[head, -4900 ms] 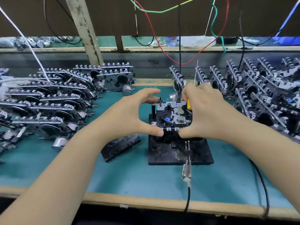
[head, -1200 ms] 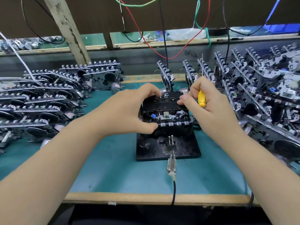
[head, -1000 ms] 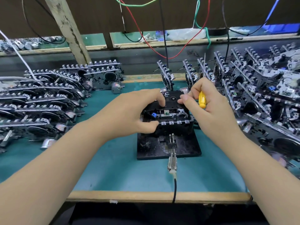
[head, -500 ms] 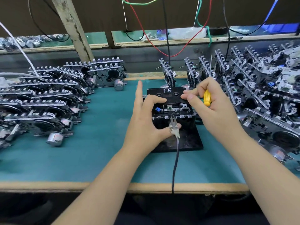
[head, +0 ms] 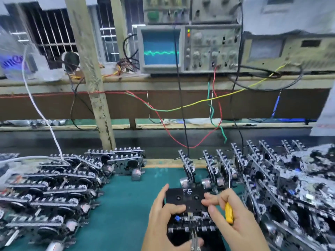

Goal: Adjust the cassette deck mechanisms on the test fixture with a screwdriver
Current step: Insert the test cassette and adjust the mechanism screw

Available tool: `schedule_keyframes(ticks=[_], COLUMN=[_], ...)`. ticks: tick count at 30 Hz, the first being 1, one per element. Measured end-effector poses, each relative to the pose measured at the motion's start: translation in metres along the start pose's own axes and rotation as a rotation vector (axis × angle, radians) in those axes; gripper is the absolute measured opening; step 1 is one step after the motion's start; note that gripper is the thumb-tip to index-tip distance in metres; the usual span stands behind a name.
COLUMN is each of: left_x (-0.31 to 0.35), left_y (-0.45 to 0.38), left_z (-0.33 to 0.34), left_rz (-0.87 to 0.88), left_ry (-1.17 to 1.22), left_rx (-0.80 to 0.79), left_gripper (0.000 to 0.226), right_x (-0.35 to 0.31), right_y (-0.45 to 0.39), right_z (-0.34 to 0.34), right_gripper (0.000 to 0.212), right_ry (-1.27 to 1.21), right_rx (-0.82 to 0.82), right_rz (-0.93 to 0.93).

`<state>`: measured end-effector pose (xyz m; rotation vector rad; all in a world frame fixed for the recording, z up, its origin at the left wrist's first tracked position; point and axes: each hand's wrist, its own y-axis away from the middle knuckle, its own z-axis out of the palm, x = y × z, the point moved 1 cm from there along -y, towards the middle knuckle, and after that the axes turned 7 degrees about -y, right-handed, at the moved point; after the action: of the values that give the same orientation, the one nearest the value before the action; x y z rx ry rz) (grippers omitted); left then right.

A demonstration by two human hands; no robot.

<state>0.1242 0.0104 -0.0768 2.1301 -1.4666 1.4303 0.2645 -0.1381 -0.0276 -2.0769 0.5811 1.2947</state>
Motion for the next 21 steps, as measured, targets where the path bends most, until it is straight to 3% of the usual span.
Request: schedule_keyframes(ticks=[2,4,6,8,14,18,21], left_x=[-0.011,-0.005,0.003,0.003,0.005,0.004,0.007], left_y=[-0.003,-0.013,-0.016,-0.005,-0.008,-0.009,-0.008], left_z=[-0.013,-0.005,0.008,0.009,0.011,0.011,0.012], left_rz=[-0.141,-0.090,0.038,0.111,0.049,0.031,0.016], left_ry=[0.115,0.138,-0.093,-0.112,-0.008,-0.003,-0.002], left_rx=[0.051,-0.024,0.113,0.163,0.210,0.204,0.200], left_gripper=[0.107,0.112,0.088,0.066,0.063,0.063,0.060], right_x=[0.000,0.000,0.001,0.001,-0.017,-0.045,-0.055], right_y=[-0.003,-0.004,-0.001,0.001,0.002,0.003,-0.002], right_z=[-0.001,0.000,0.001,0.001,-0.007,-0.017,-0.022], right_gripper=[0.022,0.022,0.023,0.022,0.005,0.040,0.044], right_ry=[0.010,0.017,0.014,0.015,0.015,-0.292,-0.339], right_rx=[-0.027,-0.023,-0.011,0.001,0.007,0.112,0.104], right_rz=[0.012,-0.001,-0.004,-0.011,-0.073,-0.187,-0.157])
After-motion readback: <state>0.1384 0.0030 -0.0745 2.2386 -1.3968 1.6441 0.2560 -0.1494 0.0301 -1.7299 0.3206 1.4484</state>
